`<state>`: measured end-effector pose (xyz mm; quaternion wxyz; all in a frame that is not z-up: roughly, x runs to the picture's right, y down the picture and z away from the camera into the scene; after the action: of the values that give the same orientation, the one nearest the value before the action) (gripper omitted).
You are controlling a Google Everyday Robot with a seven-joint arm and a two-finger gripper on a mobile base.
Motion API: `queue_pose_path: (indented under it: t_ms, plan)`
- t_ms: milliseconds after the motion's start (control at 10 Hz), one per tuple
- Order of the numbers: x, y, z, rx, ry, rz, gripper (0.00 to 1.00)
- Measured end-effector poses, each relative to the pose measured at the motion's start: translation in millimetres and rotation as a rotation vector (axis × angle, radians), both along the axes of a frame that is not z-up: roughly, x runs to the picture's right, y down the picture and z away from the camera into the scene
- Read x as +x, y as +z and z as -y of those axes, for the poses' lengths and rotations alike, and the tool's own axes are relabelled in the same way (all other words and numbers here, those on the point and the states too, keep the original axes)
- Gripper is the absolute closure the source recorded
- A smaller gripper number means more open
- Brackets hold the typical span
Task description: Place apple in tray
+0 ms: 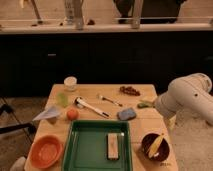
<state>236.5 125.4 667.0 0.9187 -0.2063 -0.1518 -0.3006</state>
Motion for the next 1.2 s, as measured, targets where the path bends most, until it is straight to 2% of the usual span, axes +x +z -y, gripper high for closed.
queue_pose_path:
  t_ms: [400, 600, 1000, 1100, 1200]
  plan:
    - [-1.2, 0.2, 0.3, -0.001, 0.0, 0.002, 0.0]
    - [-3.8, 6.2, -0.4, -0.005, -0.01, 0.03, 0.0]
    - [-66.7, 38.4, 3.7, -0.016, -0.11, 0.152, 0.0]
    - [-84.6, 45.5, 5.0, -0.01, -0.142, 0.187, 0.0]
    - [-100.9, 52.0, 7.8, 0.014, -0.167, 0.233, 0.0]
